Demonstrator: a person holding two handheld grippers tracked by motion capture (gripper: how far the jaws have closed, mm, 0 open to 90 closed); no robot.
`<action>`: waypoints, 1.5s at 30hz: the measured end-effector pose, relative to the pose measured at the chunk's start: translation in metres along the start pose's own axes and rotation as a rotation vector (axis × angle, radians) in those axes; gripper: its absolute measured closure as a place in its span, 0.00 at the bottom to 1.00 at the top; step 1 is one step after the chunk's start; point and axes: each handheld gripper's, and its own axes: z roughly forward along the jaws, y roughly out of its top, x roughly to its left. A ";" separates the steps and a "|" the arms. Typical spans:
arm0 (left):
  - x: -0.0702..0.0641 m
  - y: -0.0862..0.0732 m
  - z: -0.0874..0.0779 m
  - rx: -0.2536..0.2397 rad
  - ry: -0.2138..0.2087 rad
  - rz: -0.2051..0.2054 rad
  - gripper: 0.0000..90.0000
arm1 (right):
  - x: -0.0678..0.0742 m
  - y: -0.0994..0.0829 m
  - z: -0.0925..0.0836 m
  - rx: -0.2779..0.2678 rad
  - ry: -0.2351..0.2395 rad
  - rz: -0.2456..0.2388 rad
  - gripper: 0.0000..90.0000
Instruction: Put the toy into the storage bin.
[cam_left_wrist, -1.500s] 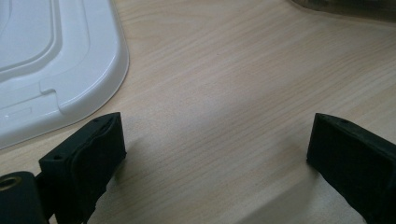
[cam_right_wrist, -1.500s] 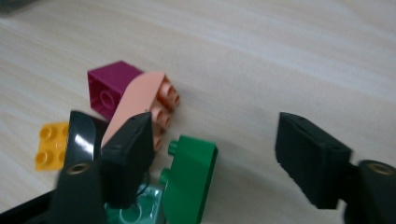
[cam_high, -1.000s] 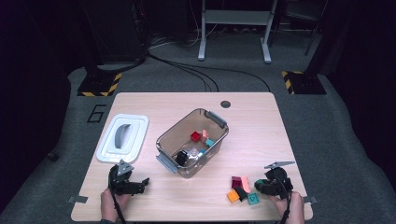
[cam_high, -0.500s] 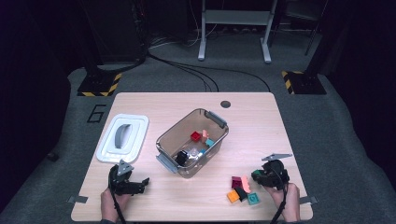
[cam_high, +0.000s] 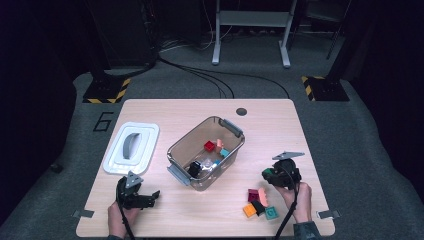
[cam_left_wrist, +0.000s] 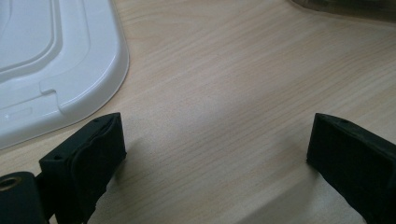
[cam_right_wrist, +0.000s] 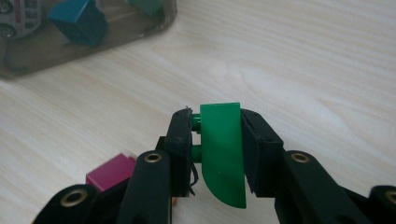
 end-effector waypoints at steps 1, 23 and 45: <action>0.000 0.000 0.000 0.000 0.000 0.000 0.05 | 0.001 0.002 0.001 -0.005 -0.001 0.001 0.74; 0.000 0.000 0.000 -0.003 -0.001 0.000 0.05 | -0.001 0.056 0.007 -0.075 0.018 -0.019 0.74; 0.000 0.000 0.000 -0.005 -0.002 0.002 0.05 | -0.011 0.091 0.007 -0.127 -0.024 -0.013 0.74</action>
